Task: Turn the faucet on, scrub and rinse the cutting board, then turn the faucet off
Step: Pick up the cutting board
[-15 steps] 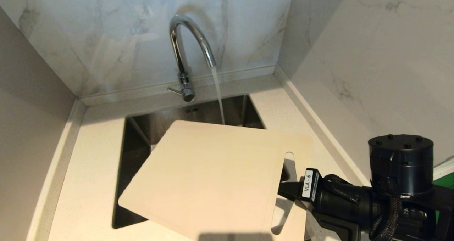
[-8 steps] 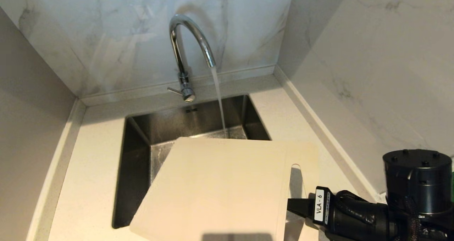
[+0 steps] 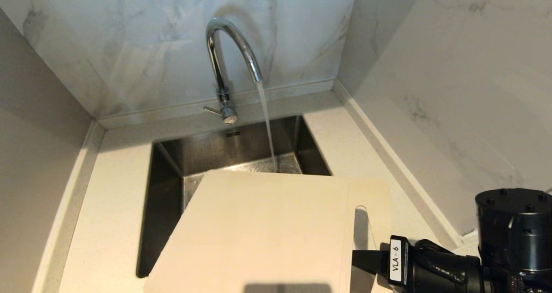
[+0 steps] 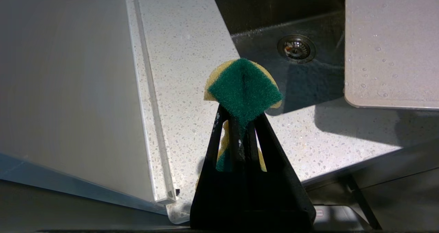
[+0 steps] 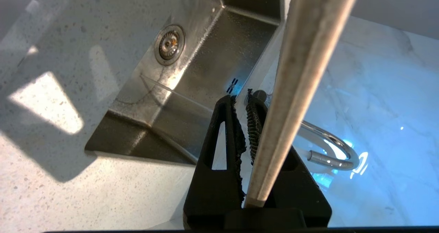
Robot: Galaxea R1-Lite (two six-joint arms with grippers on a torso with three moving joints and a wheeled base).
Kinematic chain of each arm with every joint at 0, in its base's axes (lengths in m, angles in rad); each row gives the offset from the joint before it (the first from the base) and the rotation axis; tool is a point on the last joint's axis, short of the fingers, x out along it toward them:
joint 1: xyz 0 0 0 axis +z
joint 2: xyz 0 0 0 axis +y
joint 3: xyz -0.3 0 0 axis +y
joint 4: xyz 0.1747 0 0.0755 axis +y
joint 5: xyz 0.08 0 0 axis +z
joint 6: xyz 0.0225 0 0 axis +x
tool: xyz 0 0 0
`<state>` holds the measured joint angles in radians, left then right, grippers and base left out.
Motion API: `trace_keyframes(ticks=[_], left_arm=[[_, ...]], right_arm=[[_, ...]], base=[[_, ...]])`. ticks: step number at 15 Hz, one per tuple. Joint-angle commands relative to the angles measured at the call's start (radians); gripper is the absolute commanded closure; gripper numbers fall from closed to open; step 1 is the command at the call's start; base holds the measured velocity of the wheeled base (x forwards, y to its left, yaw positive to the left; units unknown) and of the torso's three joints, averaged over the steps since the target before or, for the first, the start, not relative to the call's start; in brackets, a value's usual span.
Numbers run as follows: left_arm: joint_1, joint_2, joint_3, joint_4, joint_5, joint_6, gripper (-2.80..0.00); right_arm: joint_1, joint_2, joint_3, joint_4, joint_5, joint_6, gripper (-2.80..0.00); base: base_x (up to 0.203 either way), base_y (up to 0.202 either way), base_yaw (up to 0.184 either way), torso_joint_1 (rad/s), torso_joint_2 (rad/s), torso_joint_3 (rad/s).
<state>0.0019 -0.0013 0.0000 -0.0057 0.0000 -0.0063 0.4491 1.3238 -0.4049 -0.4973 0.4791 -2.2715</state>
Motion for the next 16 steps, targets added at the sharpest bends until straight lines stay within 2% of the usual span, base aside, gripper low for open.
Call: trace_keyframes(ticks=[1, 4, 9, 14, 16], left_arm=[[0.001, 0.001, 0.0, 0.0, 0.0, -0.001, 0.0], [0.0, 0.001, 0.0, 0.0, 0.001, -0.001, 0.0], [0.0, 0.001, 0.0, 0.0, 0.0, -0.001, 0.0], [0.001, 0.001, 0.0, 0.0, 0.0, -0.001, 0.0], [0.0, 0.001, 0.0, 0.0, 0.0, -0.001, 0.0]], right_arm=[[0.001, -0.003, 0.001, -0.004, 0.02, -0.013, 0.0], [0.0, -0.015, 0.006, 0.016, 0.053, -0.016, 0.0], [0.0, 0.014, -0.032, 0.166, 0.057, -0.05, 0.0], [-0.007, 0.067, -0.252, 0.45, 0.05, -0.164, 0.0], [-0.013, 0.118, -0.335, 0.579, 0.046, -0.243, 0.0]], base=[[0.0, 0.0, 0.0, 0.0, 0.0, 0.0], [0.0, 0.0, 0.0, 0.0, 0.0, 0.0], [0.0, 0.0, 0.0, 0.0, 0.0, 0.0], [0.0, 0.0, 0.0, 0.0, 0.0, 0.0], [0.0, 0.0, 0.0, 0.0, 0.0, 0.0]])
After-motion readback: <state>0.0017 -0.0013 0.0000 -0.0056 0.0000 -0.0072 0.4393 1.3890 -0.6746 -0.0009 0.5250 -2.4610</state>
